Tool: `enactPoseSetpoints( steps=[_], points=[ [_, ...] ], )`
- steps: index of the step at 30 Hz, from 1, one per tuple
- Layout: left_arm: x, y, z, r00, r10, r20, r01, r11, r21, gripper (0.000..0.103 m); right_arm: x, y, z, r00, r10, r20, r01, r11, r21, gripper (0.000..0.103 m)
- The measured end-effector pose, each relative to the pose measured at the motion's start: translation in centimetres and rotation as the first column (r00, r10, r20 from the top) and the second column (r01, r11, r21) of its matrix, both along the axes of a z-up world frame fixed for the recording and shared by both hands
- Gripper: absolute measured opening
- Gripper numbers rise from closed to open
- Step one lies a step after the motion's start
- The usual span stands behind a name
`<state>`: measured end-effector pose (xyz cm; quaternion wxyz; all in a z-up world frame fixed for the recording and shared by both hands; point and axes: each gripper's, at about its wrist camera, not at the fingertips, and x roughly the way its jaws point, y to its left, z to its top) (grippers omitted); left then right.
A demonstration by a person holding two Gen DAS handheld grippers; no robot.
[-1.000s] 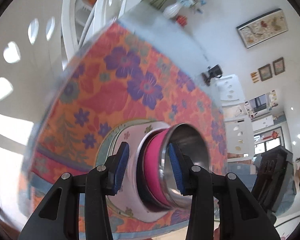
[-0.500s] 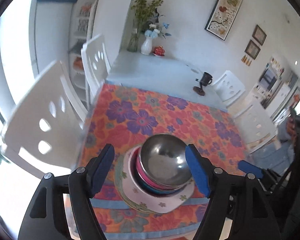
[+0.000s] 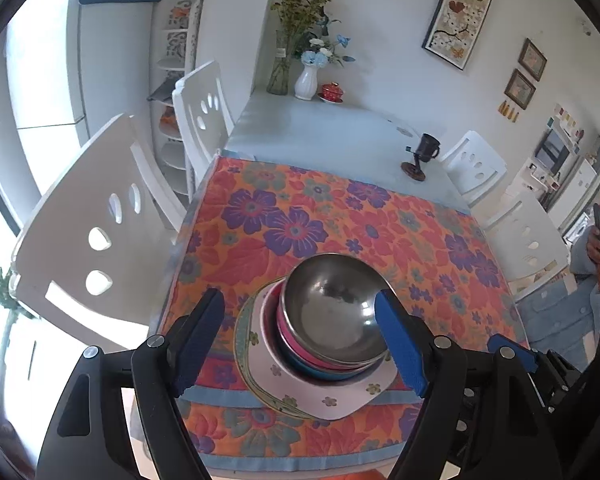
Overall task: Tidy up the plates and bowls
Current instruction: 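Withdraw the left tool slightly from the bowl stack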
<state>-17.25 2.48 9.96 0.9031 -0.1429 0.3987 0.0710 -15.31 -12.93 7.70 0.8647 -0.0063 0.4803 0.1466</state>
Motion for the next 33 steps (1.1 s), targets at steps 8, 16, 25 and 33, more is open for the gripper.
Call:
enactPoseSetpoints(
  steps=[8, 16, 25, 33],
  points=[
    [-0.1, 0.2, -0.2, 0.999, 0.053, 0.003, -0.053, 0.997, 0.062, 0.076, 0.3, 0.5, -0.4, 1.000, 0.013, -0.011, -0.013, 1.000, -0.003, 0.090],
    [0.1, 1.2, -0.8, 0.989, 0.148, -0.010, -0.145, 0.979, 0.145, 0.076, 0.6, 0.9, -0.9, 0.999, 0.025, -0.031, -0.026, 1.000, -0.014, 0.090],
    [0.5, 0.4, -1.2, 0.992, 0.118, -0.048, -0.102, 0.961, 0.258, 0.076, 1.1, 0.8, -1.2, 0.999, 0.012, -0.045, -0.012, 1.000, -0.006, 0.090],
    [0.7, 1.1, -1.5, 0.992, 0.106, -0.068, -0.091, 0.975, 0.203, 0.076, 1.3, 0.7, -1.3, 0.999, 0.010, -0.053, -0.010, 1.000, -0.004, 0.090]
  ],
)
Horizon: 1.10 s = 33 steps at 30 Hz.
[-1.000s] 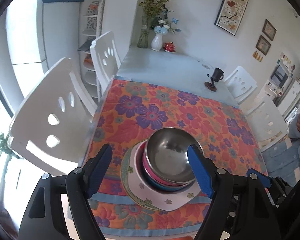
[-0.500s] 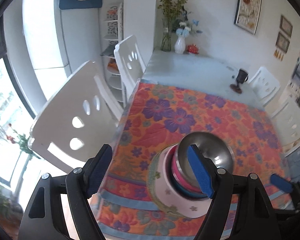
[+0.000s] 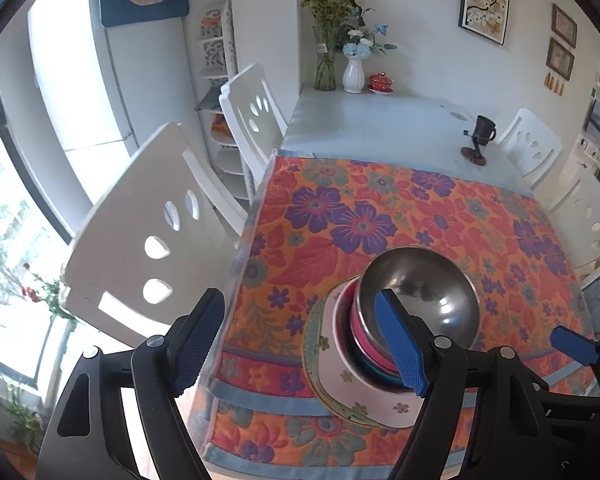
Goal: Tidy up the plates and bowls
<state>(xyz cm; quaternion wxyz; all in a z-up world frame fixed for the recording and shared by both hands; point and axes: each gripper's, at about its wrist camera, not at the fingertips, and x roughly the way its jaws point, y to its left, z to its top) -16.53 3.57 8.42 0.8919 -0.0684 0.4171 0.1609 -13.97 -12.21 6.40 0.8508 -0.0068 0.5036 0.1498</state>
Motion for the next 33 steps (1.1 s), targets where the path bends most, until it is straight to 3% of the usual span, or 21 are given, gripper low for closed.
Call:
enactPoseSetpoints(
  steps=[33],
  points=[
    [0.7, -0.2, -1.0, 0.998, -0.003, -0.057, 0.005, 1.000, 0.031, 0.076, 0.4, 0.9, -0.4, 1.000, 0.029, -0.008, -0.029, 1.000, -0.004, 0.090]
  ],
)
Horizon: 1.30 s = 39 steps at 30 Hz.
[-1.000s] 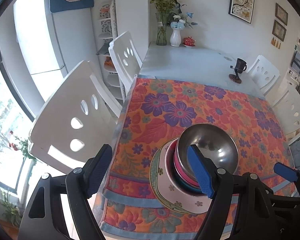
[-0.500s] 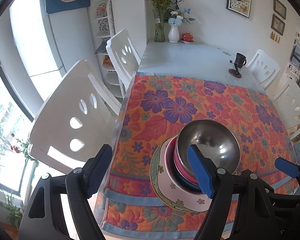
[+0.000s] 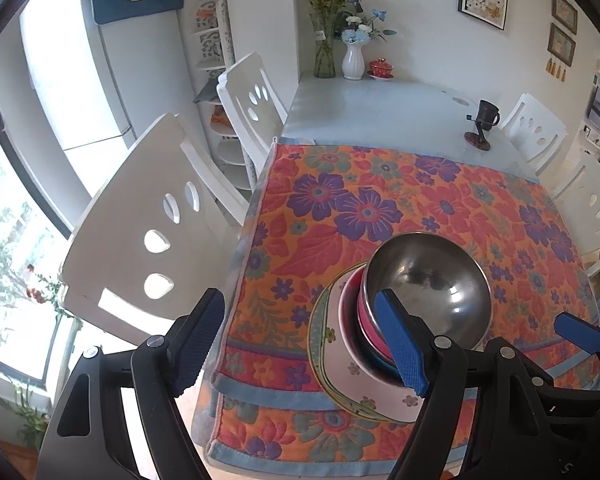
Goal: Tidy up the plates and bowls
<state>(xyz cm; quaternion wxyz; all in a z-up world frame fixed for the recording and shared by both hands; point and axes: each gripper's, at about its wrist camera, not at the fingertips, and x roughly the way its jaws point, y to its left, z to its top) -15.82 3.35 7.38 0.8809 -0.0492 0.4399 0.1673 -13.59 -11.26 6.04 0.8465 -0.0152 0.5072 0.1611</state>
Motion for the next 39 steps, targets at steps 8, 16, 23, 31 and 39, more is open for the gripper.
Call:
enactPoseSetpoints(
  steps=[8, 16, 23, 31, 39],
  points=[
    [0.3, 0.0, -0.1, 1.000, 0.002, -0.007, -0.002, 1.000, 0.005, 0.076, 0.1, 0.1, 0.0, 1.000, 0.012, 0.010, -0.012, 1.000, 0.003, 0.090],
    [0.5, 0.2, -0.2, 1.000, 0.009, -0.016, -0.009, 1.000, 0.007, 0.076, 0.5, 0.5, -0.1, 1.000, 0.027, 0.008, -0.027, 1.000, -0.005, 0.090],
    [0.9, 0.0, -0.5, 0.999, 0.029, -0.037, -0.027, 0.998, 0.054, 0.076, 0.7, 0.6, -0.3, 1.000, 0.025, 0.002, -0.025, 1.000, -0.006, 0.090],
    [2.6, -0.8, -0.1, 0.997, 0.034, -0.062, -0.027, 0.993, 0.111, 0.077, 1.4, -0.2, -0.1, 1.000, 0.006, 0.018, -0.006, 0.999, -0.039, 0.090],
    [4.4, -2.5, 0.3, 0.998, -0.017, -0.068, 0.025, 0.991, 0.130, 0.077, 2.5, -2.7, 0.5, 0.996, -0.084, 0.037, 0.085, 0.996, -0.034, 0.090]
  ],
)
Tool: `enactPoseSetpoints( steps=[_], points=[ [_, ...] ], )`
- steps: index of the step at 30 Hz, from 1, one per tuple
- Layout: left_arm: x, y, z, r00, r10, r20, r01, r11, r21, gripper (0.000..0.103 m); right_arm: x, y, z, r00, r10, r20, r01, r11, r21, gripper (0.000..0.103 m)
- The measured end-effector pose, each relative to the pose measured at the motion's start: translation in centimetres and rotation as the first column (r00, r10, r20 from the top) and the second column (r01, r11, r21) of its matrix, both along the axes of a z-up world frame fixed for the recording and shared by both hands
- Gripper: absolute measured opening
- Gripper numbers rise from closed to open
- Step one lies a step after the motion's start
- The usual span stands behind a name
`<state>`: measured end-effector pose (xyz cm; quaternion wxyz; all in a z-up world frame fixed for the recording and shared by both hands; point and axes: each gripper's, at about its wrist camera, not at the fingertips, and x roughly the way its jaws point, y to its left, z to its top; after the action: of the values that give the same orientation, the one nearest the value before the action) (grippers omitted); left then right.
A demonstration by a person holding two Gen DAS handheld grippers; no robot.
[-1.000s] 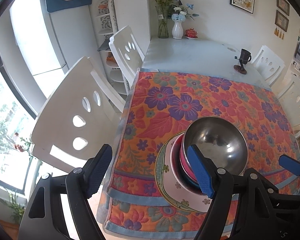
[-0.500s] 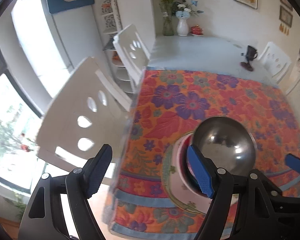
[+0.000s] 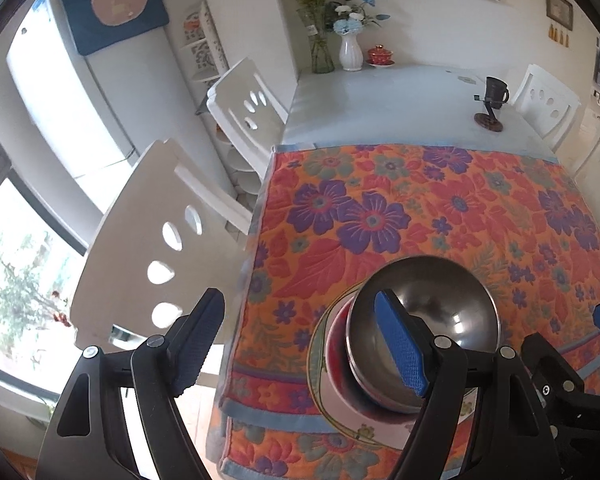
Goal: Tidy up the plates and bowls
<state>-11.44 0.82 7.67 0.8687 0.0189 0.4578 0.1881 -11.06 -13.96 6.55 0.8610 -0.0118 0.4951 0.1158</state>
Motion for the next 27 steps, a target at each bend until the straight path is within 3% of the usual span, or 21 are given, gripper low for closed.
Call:
enactPoseSetpoints(
  steps=[20, 27],
  points=[
    [0.8, 0.9, -0.7, 0.999, 0.005, -0.037, -0.007, 0.999, -0.042, 0.077, 0.6, 1.6, 0.1, 0.999, 0.046, 0.010, -0.046, 0.999, -0.022, 0.090],
    [0.7, 1.7, -0.5, 0.999, 0.046, -0.013, -0.046, 0.999, -0.015, 0.077, 0.9, 1.8, -0.1, 0.999, 0.054, 0.005, -0.054, 0.998, -0.020, 0.090]
  ],
)
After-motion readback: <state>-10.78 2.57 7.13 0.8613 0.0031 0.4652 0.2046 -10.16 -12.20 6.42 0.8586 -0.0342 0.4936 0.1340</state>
